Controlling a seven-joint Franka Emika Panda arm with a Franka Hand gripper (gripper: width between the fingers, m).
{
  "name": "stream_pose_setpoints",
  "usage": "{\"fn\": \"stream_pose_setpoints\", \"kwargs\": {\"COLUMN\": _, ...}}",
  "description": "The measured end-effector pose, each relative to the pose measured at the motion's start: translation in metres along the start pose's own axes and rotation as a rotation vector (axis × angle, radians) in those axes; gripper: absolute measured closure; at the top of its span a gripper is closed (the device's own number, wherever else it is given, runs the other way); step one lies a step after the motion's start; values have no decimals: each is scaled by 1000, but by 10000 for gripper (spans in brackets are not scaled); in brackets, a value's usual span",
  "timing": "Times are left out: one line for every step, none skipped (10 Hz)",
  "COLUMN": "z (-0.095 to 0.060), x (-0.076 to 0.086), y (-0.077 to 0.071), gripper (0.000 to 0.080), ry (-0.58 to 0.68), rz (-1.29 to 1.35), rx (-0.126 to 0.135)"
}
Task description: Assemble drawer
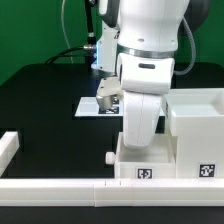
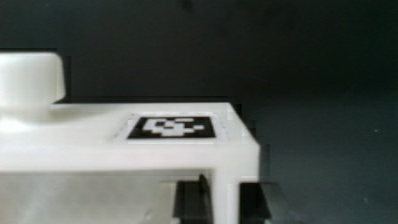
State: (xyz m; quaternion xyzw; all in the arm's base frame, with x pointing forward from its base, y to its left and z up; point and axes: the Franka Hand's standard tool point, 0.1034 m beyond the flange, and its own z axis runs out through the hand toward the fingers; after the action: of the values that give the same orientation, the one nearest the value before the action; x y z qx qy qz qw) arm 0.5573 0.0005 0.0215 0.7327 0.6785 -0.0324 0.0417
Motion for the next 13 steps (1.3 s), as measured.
{"fn": "stream_pose_setpoints", "kwargs": {"z": 0, "x": 1, "y": 0, "gripper": 758, "ry": 1, "rz": -1, "rx": 0}}
{"fn": "stream_pose_setpoints", "kwargs": {"z": 0, "x": 1, "y": 0, "gripper": 758, "ry": 0, "rz": -1, "rx": 0}}
{"fn": "stream_pose_setpoints", "kwargs": {"z": 0, "x": 0, "y": 0, "gripper": 758, "ry": 0, "rz": -3, "rx": 0}}
{"fn": "stream_pose_setpoints", "kwargs": {"z": 0, "x": -2, "y": 0, "gripper": 758, "ry": 0, "rz": -5, "rx": 0}}
{"fn": "stream_pose_setpoints", "kwargs": {"z": 2, "x": -5, "y": -1, "gripper": 758, "ry": 0, "rz": -20, "rx": 2}}
{"fn": "stream_pose_setpoints", "kwargs": {"z": 4, "x": -10, "y": -3, "gripper": 758, "ry": 0, "rz": -37, "rx": 6}}
{"fn": "stream_pose_setpoints", "kwargs": {"z": 4, "x": -13, "y": -3, "gripper": 758, "ry": 1, "rz": -60, "rx": 2}}
{"fn": "stream_pose_setpoints", "kwargs": {"z": 4, "x": -13, "y": -2, "gripper": 758, "ry": 2, "rz": -66, "rx": -1}}
{"fn": "stream_pose_setpoints", "kwargs": {"z": 3, "x": -12, "y": -2, "gripper": 758, "ry": 2, "rz": -69, "rx": -2}}
{"fn": "stream_pose_setpoints", "kwargs": {"z": 2, "x": -10, "y": -1, "gripper": 758, "ry": 3, "rz": -71, "rx": -4}}
{"fn": "stream_pose_setpoints", "kwargs": {"z": 2, "x": -8, "y": 0, "gripper": 758, "ry": 2, "rz": -65, "rx": -5}}
{"fn": "stream_pose_setpoints", "kwargs": {"z": 1, "x": -6, "y": 1, "gripper": 758, "ry": 2, "rz": -62, "rx": -4}}
{"fn": "stream_pose_setpoints", "kwargs": {"z": 1, "x": -6, "y": 2, "gripper": 758, "ry": 1, "rz": -59, "rx": -2}}
